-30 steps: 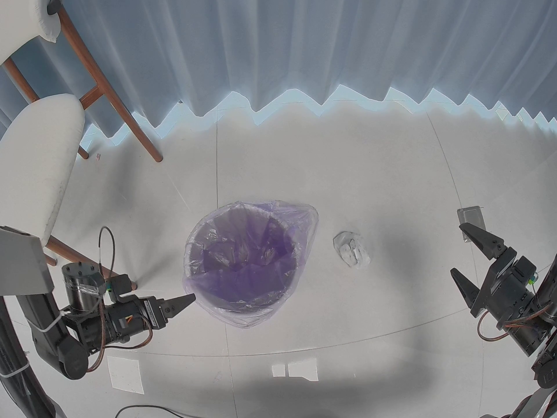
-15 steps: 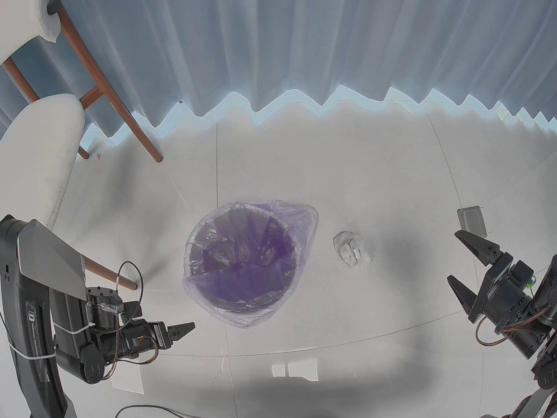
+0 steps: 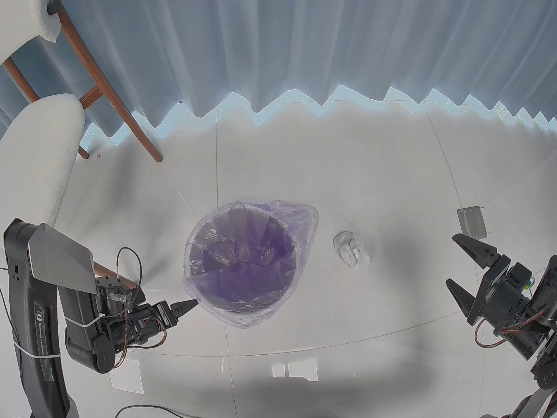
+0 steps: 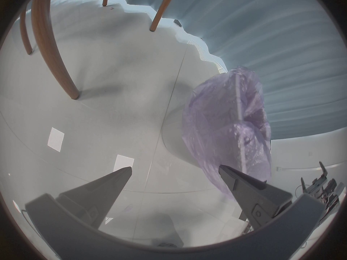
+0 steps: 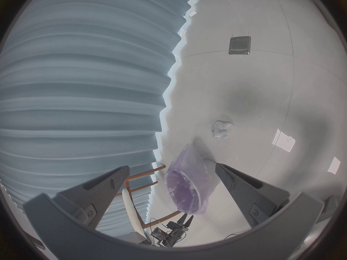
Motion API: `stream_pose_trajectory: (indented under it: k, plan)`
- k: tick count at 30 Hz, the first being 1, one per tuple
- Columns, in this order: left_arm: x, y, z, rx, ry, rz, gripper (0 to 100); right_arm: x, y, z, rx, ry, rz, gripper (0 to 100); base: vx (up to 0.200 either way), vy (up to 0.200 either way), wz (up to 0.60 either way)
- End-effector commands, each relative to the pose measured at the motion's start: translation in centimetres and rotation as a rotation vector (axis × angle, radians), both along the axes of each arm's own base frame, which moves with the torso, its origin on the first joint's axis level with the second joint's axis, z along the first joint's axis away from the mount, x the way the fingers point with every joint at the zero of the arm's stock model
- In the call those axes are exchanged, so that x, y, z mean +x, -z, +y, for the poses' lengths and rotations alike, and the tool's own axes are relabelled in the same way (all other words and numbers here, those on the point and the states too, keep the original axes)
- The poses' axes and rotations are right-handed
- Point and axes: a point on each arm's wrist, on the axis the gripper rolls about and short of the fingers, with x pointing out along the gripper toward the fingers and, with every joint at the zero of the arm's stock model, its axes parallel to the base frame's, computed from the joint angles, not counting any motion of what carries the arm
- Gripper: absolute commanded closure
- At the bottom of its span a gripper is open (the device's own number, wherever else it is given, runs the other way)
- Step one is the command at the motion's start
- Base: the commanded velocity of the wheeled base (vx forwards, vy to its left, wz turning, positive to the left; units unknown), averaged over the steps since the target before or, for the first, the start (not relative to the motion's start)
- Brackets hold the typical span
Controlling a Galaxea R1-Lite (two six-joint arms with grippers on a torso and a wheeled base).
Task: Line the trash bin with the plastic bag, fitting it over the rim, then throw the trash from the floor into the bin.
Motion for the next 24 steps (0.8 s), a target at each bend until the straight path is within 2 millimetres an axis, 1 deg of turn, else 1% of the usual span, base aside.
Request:
stream_pose_trajectory:
  k: [1,7,10,18,24]
  plan:
    - [0.7,0.3,0.0,-0.022,-0.014,0.0,0,-0.3,0.5,0.0,-0.015,-0.011,0.031,0,0.0,0.0,0.0]
    - [0.9,0.1,-0.2,-0.054,-0.026,0.002,0,-0.4,0.6,0.3,-0.017,-0.027,0.034,0,0.0,0.0,0.0]
    - [0.6,0.1,-0.2,-0.053,-0.027,0.011,0,-0.4,0.6,0.3,-0.018,-0.027,0.033,0,0.0,0.0,0.0]
    - [0.3,-0.8,0.0,-0.058,-0.03,-0.005,0,-0.5,0.6,0.3,-0.017,-0.028,0.034,0,0.0,0.0,0.0]
    - [0.4,-1.0,0.0,-0.059,-0.032,-0.013,0,-0.4,0.6,0.3,-0.017,-0.03,0.035,0,0.0,0.0,0.0]
